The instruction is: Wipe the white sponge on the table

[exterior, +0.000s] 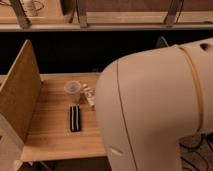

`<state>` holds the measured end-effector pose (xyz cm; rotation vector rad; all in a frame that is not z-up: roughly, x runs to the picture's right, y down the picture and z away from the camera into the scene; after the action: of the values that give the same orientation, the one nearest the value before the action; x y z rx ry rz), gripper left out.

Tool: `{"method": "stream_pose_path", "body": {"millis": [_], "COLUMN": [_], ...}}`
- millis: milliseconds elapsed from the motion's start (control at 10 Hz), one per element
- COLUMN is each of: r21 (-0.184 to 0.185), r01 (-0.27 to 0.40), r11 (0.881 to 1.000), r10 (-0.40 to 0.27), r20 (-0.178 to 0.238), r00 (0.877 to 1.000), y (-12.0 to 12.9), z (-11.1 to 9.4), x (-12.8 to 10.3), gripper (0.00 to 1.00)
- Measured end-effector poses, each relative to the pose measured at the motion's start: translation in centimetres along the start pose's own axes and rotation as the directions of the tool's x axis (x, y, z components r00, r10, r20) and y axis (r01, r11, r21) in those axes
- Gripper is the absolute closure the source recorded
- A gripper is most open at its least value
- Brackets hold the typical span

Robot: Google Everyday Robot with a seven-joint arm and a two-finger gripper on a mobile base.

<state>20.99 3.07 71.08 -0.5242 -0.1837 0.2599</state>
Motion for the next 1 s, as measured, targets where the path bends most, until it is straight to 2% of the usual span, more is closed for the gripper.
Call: {"method": "stream_pose_path", "body": {"millis": [300, 400, 600, 900, 1000], "r21": [0.008, -0.001, -0.045, -0.12, -0.16], "r01": [0.05, 0.061, 0.09, 0.165, 0.208], "r11": [0.999, 0.998, 0.995, 0.979, 0.965], "r10": [-0.05, -0.061, -0.089, -0.155, -0.192], "r20": [-0.011, 0.002, 0.029, 0.09, 0.108], "r00": [0.999, 0.998, 0.996, 0.984, 0.975], "y": [-1.4, -1.9, -2.0, -0.3, 1.2], "z": [0.8, 1.7, 4.1, 6.7, 7.5], "x": [-1.0, -1.9, -3.7, -7.1, -8.2], "gripper": [0.53, 0.42, 0.23, 0.2, 0.2]}}
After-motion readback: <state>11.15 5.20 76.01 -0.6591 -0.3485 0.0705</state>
